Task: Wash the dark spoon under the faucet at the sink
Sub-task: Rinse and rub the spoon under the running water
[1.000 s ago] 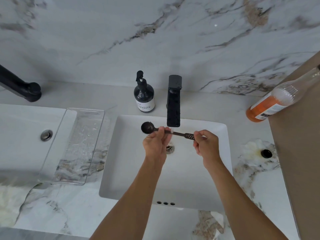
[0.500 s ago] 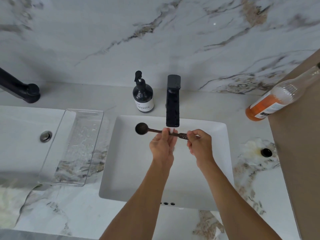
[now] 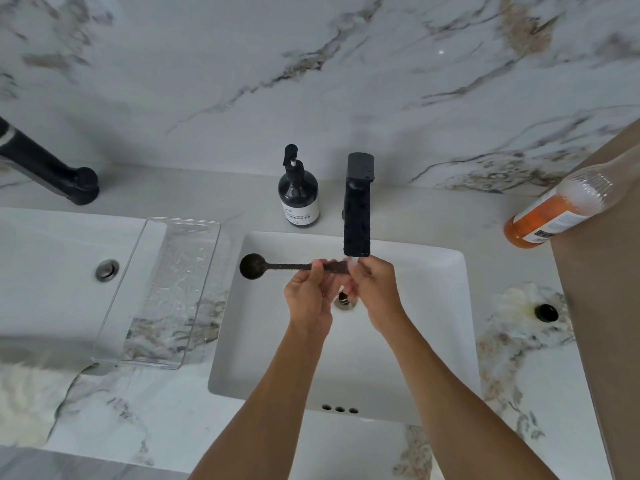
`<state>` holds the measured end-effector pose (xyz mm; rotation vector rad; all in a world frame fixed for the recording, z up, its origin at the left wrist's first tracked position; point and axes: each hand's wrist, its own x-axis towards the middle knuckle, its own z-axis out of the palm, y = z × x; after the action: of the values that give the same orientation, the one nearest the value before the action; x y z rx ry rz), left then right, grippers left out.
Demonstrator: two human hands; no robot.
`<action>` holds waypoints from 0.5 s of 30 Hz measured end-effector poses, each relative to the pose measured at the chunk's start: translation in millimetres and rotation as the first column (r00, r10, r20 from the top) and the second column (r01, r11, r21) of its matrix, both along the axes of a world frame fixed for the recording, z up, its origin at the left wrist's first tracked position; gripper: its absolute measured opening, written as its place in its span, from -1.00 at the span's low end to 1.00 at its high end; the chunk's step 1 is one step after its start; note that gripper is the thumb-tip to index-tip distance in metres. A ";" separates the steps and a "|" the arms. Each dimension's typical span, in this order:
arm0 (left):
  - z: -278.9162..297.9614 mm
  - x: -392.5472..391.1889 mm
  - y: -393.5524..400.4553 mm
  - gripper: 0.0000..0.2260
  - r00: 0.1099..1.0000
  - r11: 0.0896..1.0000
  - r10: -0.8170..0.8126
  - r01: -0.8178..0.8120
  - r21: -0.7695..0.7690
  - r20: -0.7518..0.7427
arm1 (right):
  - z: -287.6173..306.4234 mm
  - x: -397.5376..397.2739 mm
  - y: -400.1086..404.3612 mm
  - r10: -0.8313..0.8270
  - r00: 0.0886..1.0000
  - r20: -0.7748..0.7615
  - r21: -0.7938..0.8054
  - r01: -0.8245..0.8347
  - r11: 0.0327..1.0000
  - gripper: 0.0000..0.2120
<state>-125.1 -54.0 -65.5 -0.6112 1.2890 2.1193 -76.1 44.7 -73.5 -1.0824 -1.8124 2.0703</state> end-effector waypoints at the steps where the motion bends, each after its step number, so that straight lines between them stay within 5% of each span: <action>1: -0.3 -1.2 -1.0 -0.80 1.000 1.000 0.007 -0.007 0.028 0.001 | 2.0 1.3 1.2 0.009 1.000 -0.006 -0.042 -0.009 0.999 -0.75; 11: -5.3 -1.0 8.2 -0.80 0.991 0.986 -0.129 0.132 0.102 -0.040 | 3.9 7.4 17.9 -0.101 0.995 -0.013 -0.246 0.095 0.965 -0.67; 15: -3.6 0.3 14.7 -0.89 0.985 0.984 -0.159 0.164 0.069 -0.071 | 1.3 9.2 20.2 -0.047 0.998 -0.052 -0.209 0.035 0.977 -0.85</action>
<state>-124.8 -39.3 -69.2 -0.3948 1.2446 2.0571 -66.9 64.9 -72.1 -1.0880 -1.5616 2.2810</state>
